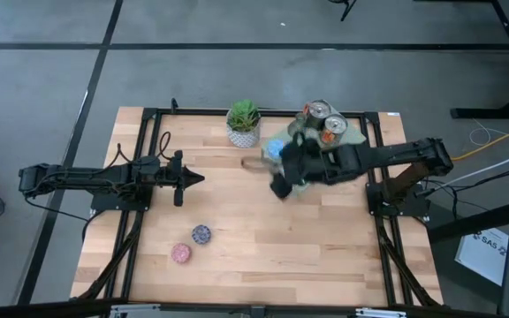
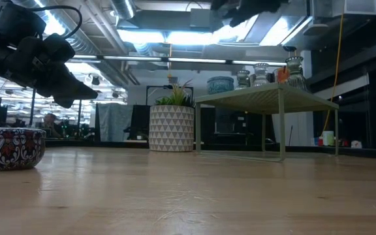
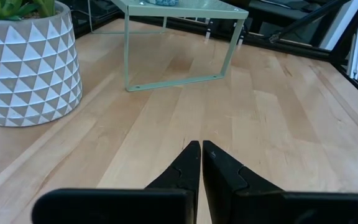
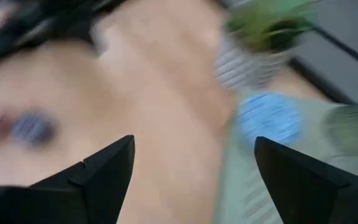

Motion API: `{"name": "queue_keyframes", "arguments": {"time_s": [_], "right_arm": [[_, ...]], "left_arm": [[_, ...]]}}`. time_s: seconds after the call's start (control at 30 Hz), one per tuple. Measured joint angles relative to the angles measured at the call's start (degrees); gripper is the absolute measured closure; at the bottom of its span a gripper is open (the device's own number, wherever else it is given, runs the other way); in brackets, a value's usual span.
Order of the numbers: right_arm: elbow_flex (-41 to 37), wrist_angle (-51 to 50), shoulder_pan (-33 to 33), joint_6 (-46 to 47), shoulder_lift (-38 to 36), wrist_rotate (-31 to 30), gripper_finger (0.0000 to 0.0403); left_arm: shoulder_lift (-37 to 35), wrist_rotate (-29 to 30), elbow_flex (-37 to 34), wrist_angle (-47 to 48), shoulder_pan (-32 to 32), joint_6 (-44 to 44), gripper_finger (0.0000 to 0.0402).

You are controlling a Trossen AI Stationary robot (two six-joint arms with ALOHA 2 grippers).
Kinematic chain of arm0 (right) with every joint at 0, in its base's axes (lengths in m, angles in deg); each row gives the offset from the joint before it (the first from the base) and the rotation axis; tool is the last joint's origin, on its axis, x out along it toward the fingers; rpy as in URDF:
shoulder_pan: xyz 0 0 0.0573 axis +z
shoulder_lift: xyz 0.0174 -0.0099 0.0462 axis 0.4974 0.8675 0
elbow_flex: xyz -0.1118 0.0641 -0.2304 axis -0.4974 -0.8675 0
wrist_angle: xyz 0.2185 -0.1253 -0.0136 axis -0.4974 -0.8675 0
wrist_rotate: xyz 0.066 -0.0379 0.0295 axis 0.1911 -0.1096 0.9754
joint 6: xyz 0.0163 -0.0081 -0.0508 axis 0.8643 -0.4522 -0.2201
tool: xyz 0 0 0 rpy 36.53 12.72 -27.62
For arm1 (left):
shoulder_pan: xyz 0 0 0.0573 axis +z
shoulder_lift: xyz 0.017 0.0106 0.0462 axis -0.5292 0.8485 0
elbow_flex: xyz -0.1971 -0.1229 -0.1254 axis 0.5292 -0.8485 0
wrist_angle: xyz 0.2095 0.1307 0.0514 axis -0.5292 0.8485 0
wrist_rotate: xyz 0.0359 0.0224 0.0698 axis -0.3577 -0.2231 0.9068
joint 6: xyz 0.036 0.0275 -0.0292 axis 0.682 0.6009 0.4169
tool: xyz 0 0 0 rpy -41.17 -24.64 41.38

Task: Pick & Place candle stick holders
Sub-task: Align the black and red scented candle with the other blue scented candle on the shelf

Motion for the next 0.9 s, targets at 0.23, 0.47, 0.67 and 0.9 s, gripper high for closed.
{"name": "queue_keyframes", "arguments": {"time_s": [0.23, 0.47, 0.67, 0.9], "right_arm": [[-1.0, -1.5, 8.7, -9.4, 0.0, 21.3, 0.0071], [-1.2, 3.8, 14.0, -5.0, 0.1, 33.2, 0.0071], [-4.1, 5.5, 20.7, -10.9, 0.1, 32.0, 0.007], [-17.3, 19.4, 31.3, -13.0, -1.4, 20.3, 0.007]], "left_arm": [[0.0, 0.0, 0.0, 0.0, 0.0, 0.0, 0.0393], [0.0, 0.0, 0.0, 0.0, 0.0, 0.0, 0.0389], [0.0, 0.0, 0.0, 0.0, 0.0, 0.0, 0.0391], [0.0, 0.0, 0.0, 0.0, 0.0, 0.0, 0.039]]}}
